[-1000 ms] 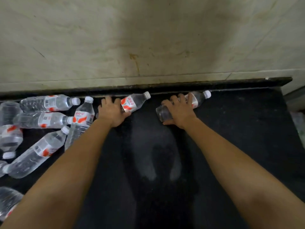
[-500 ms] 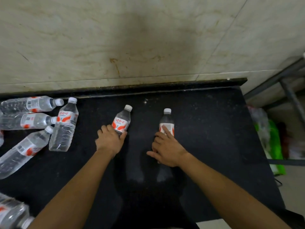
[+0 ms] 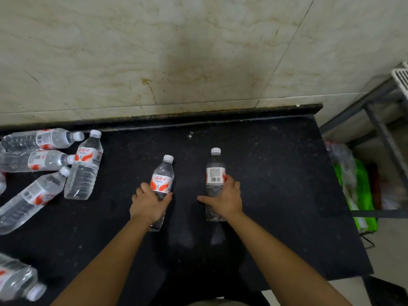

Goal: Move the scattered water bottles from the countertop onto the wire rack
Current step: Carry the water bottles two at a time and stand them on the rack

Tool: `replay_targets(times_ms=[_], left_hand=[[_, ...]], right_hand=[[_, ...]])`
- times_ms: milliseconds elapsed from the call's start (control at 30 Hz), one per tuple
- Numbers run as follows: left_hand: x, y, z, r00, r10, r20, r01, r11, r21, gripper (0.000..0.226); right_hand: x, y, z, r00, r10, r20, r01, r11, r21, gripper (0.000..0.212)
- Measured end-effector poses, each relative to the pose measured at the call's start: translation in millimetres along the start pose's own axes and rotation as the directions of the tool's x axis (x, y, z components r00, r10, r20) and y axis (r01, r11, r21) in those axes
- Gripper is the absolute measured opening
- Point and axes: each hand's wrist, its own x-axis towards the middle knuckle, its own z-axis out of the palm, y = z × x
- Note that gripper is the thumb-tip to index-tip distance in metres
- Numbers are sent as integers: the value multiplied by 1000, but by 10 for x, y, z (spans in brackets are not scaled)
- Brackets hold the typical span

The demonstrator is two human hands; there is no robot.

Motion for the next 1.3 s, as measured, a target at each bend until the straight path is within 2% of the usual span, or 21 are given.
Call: replay_targets(times_ms=[67,133,167,233,300,367,433,500,567,767,833,933,1067,1200,1300], left_hand=[[-4,-7,15,1000,9,-12,-9,1000,-3,71],[-10,-19,23,1000,11,-16,-11,1000,-16,71],[-9,-27,21,1000,9,-15,-9,1000,-25,70],[-8,-50,14,1000,8,-6,-8,999,-45,69],[3,-62,8,1000,13,-1,-13,998,-67,68],[15,-76,-6,1000,7,10,-6,996,-86,67],[21,-96,-7,1000,6,31,-2,994,-106,68],[23,-119,-2,999,19,36,-15,992,-122,68],[25,-153,14,999,30,26,-26,989,-143,67],[-181,-331,7,991,104,-80,-122,956,-267,55],[-297,-283,-31,988,127,-90,-149,935,-322,54],[-452,41,-136,964,239,-113,-264,888,-377,53],[-841,908,-415,895,405,-184,-443,769,-462,48],[-1489,1810,-673,794,540,-278,-596,607,-525,49],[-2077,2371,-673,747,585,-315,-640,507,-577,52]], right_hand=[[-79,-41,59,994,-97,-59,88,986,-141,113],[-152,-38,137,968,-224,-116,189,949,-250,97],[-174,-33,184,960,-248,-128,211,946,-247,87],[-220,-59,265,976,-192,-99,182,979,-95,70],[-233,-114,320,992,-122,-36,123,992,27,65],[-224,-179,353,996,-86,-7,86,996,25,75],[-210,-227,382,999,-30,14,30,998,-50,95],[-217,-281,440,1000,18,20,-15,990,-141,97],[-227,-307,491,999,40,7,-39,988,-152,87],[-450,-77,359,994,105,-37,-104,994,16,65],[-599,85,231,990,114,-88,-108,992,72,59],[-792,287,-103,970,132,-205,-100,982,158,54],[-1017,513,-823,892,163,-422,-31,952,303,51],[-1329,767,-1694,730,215,-649,120,894,431,54],[-1641,1129,-2334,605,247,-757,271,830,488,63]])
